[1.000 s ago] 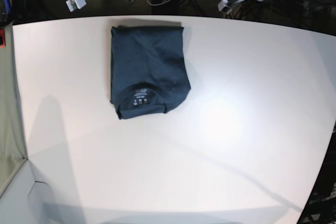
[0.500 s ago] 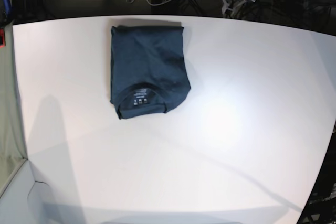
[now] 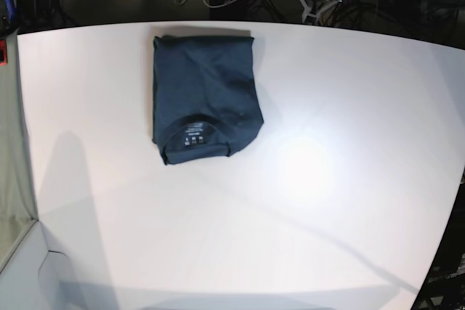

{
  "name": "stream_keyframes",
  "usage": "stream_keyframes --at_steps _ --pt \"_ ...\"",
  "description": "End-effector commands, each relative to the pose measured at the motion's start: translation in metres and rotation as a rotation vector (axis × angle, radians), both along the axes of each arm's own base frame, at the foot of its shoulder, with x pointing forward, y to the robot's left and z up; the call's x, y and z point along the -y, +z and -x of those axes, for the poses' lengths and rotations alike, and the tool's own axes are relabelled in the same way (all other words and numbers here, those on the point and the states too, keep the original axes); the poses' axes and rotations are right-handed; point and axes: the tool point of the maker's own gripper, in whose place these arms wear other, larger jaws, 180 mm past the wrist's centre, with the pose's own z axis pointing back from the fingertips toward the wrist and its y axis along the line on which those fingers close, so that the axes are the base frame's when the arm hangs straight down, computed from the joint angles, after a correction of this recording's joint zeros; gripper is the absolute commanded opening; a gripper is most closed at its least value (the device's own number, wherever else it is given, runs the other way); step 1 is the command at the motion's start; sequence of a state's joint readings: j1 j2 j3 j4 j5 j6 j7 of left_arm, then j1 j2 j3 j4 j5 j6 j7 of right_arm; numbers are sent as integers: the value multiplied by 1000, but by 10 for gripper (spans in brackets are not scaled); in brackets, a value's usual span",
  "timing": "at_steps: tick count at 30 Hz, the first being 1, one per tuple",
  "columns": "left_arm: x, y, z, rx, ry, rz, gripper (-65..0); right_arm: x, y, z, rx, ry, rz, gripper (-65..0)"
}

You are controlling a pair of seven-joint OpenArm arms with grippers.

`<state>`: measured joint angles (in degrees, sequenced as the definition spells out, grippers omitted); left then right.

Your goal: Layout the t-shirt on the table in an organized manner, then fold the t-shirt properly

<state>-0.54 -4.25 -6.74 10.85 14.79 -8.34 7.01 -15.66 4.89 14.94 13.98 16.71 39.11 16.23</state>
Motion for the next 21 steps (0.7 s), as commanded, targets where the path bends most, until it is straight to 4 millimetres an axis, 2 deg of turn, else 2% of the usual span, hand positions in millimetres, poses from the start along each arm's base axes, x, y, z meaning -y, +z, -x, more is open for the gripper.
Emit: stream_keyframes --at_steps 1,3,5,7,8,10,12,14,18,21 --pt "-3 0 -3 8 5 -7 -650 2 2 7 4 -8 -1 -650" --pt "-4 0 -3 8 5 -12 -650 -1 2 7 16 -12 10 -650" --pt "-5 0 -2 6 5 -14 -650 -4 -9 17 -43 30 120 -650" --pt "-5 0 1 2 5 -14 -650 0 -20 29 -115 147 261 -650" --pt "-5 0 1 2 5 -14 -650 3 -23 28 -134 219 328 -650" --pt "-3 0 2 0 5 -11 -650 10 -29 42 -194 366 463 -650" --pt "-1 0 2 0 5 -8 -650 20 -30 36 -208 439 562 -650" --pt "-2 0 -1 7 7 -17 -650 26 -31 38 -223 462 593 -650" --pt "-17 1 -4 21 22 -89 -650 37 -31 37 -228 464 610 -650" --pt "-18 1 -3 20 23 -91 -650 39 -31 36 -224 471 611 -650"
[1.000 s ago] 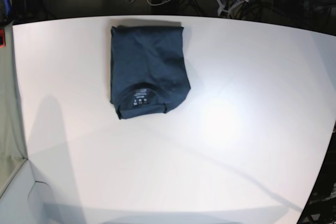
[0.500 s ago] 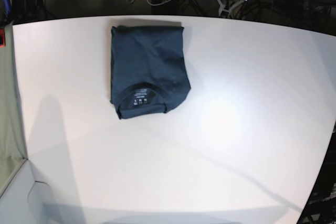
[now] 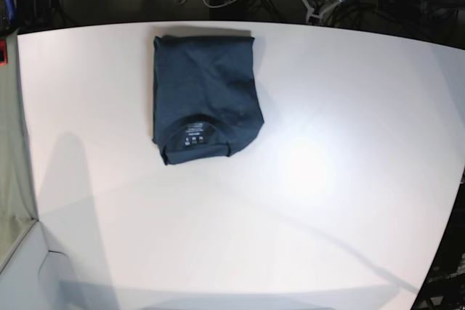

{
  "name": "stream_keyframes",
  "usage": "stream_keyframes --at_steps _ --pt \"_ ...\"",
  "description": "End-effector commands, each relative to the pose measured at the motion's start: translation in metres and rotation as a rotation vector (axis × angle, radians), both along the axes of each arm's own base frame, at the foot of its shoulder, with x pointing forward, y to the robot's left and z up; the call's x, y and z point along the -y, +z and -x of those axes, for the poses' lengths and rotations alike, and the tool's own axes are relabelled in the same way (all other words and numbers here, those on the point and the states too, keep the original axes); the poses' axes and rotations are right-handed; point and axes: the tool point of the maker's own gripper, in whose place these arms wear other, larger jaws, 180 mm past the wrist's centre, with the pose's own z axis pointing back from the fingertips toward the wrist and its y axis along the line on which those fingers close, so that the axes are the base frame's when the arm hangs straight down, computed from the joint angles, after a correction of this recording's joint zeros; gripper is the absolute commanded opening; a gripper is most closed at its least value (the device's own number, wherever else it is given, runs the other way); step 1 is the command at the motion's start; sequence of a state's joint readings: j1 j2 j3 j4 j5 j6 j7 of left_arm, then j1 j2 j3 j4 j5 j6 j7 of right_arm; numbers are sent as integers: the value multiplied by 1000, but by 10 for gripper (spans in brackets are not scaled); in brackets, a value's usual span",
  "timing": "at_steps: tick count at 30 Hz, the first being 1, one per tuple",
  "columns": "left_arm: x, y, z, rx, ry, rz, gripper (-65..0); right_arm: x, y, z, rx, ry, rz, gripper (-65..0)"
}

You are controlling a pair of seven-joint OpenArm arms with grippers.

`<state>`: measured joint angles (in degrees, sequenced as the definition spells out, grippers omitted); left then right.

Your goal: Layout the t-shirt on the table in an organized manner, then fold the t-shirt properly

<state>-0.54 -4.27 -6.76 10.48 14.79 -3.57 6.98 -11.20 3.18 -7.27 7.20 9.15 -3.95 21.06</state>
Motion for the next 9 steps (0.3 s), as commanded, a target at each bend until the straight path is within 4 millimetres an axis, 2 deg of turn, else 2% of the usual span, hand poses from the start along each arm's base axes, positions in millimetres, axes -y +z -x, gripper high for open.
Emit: stream_keyframes --at_steps 1,9 --pt "-4 0 0 6 6 -11 -650 2 1 3 4 11 10 -650" --pt "2 -1 11 -10 11 -7 -650 -2 0 -10 17 106 -3 -650"
